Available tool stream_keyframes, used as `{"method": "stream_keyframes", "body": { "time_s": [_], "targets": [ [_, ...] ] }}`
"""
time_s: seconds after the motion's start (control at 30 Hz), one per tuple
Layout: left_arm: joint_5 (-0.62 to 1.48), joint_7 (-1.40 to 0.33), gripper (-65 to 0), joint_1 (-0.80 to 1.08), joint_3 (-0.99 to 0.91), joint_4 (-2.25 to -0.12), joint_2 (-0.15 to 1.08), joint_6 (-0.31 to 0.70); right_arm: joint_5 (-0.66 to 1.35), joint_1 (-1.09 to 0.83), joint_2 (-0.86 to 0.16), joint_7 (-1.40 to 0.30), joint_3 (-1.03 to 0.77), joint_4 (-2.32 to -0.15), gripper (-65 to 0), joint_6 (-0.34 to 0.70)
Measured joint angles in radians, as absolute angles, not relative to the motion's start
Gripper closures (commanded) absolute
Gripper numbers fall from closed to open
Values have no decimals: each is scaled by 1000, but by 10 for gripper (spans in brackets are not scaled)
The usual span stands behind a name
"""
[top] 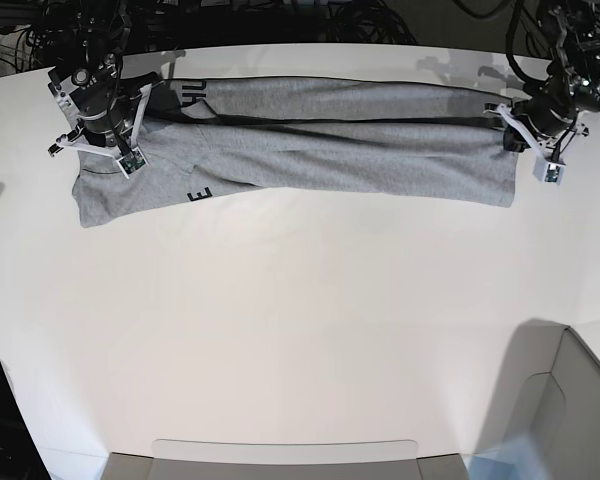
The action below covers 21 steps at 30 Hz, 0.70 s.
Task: Fold the T-shirt properly
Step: 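Lay the folded hem down and open both grippers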
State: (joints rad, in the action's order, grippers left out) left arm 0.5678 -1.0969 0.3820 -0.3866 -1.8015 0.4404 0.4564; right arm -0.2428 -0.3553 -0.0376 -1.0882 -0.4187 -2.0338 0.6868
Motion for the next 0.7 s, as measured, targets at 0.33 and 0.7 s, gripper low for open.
{"method": "stream_keyframes", "body": {
  "time_s": [0.33, 0.7],
  "targets": [
    [567, -1098, -205, 380, -387, -1766, 438, 456, -254, -355, -19, -1100, -418, -2033, -108, 687],
    [572, -1119, -263, 337, -476, -1826, 351, 580, -257, -353, -24, -1100, -417, -2032, -233, 687]
  ]
}}
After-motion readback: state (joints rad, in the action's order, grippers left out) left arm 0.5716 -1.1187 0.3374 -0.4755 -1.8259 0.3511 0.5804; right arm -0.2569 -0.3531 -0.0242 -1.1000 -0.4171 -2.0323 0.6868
